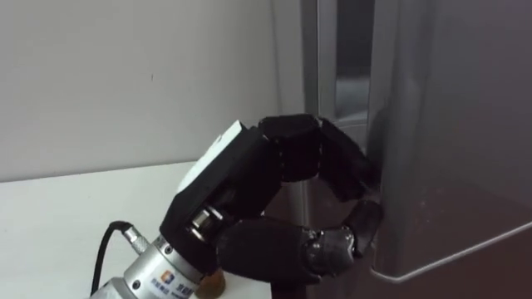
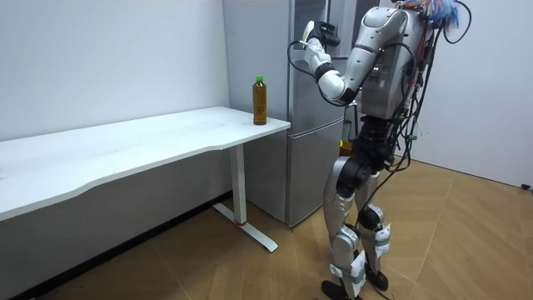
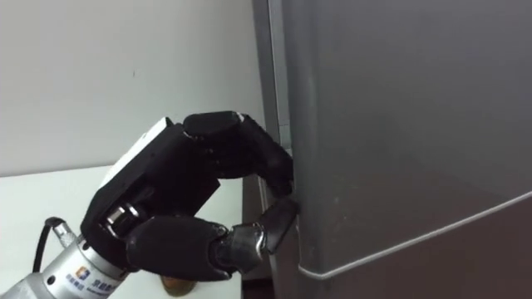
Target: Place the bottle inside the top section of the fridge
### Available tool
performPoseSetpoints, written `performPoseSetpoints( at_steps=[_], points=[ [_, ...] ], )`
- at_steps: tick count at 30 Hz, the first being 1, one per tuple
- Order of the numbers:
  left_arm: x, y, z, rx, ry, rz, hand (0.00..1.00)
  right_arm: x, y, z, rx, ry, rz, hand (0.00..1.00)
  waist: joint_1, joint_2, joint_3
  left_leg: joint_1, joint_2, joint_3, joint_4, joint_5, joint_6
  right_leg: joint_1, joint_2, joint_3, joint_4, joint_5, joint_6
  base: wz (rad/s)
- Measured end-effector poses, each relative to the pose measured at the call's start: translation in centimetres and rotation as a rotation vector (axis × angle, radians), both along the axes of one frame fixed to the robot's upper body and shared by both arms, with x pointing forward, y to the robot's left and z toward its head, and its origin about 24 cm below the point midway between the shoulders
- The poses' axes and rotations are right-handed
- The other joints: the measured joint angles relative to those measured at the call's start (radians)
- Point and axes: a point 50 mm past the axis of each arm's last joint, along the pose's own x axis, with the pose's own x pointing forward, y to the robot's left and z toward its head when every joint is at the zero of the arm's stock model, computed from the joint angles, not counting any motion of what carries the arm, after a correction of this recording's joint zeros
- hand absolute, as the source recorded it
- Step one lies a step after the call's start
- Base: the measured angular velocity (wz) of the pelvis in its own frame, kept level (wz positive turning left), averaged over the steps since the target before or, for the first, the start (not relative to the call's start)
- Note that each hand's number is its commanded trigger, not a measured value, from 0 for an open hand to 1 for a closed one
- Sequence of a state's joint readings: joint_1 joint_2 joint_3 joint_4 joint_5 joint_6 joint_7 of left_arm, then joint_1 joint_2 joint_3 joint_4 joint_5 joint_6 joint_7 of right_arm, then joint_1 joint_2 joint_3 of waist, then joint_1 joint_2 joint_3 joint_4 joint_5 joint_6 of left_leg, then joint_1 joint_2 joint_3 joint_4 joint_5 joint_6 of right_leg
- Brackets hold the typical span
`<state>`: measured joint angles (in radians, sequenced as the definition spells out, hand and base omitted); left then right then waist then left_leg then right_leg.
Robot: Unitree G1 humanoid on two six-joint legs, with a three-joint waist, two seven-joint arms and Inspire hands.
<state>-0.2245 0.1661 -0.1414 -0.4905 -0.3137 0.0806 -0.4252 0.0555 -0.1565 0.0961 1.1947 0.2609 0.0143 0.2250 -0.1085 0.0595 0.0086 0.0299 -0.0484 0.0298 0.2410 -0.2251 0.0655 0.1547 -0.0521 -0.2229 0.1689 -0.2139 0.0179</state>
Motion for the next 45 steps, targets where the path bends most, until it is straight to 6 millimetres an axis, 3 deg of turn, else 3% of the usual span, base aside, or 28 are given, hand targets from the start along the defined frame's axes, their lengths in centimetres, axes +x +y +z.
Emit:
performPoseSetpoints(
  at_steps=[20, 31, 36, 45],
  points=[
    [-0.3, -0.5, -0.2, 0.03, -0.004, -0.057, 0.0, 0.0, 0.0, 0.0, 0.006, 0.001, 0.003, 0.0, -0.007, -0.002, -0.0013, 0.001, 0.002, 0.01, 0.011, 0.002, 0.002, 0.003, 0.0, 0.004, 0.0, 0.004, 0.001, 0.0],
    [-0.4, -1.0, -0.3, 0.031, 0.0, -0.079, 0.0, 0.2, -0.1, 0.1, 0.003, -0.003, 0.0, 0.0, -0.019, 0.004, -0.0017, -0.002, 0.003, 0.019, 0.013, 0.004, 0.006, -0.012, 0.0, 0.03, 0.002, 0.014, 0.004, -0.04],
    [-0.5, -1.1, -0.3, 0.018, -0.004, -0.086, 0.0, 0.3, -0.5, 0.1, -0.007, -0.007, -0.003, 0.0, -0.026, 0.018, -0.0021, 0.008, 0.006, 0.053, -0.005, 0.009, 0.013, -0.017, 0.0, 0.059, 0.002, 0.022, 0.008, -0.18],
    [-0.7, -1.7, -0.3, 0.021, -0.014, -0.116, 0.0, 0.4, -0.5, 0.2, -0.004, -0.015, -0.014, 0.0, -0.04, 0.018, -0.0023, 0.015, 0.012, 0.088, -0.014, 0.009, 0.014, -0.034, 0.002, 0.09, 0.002, 0.03, 0.01, -0.12]
  ],
)
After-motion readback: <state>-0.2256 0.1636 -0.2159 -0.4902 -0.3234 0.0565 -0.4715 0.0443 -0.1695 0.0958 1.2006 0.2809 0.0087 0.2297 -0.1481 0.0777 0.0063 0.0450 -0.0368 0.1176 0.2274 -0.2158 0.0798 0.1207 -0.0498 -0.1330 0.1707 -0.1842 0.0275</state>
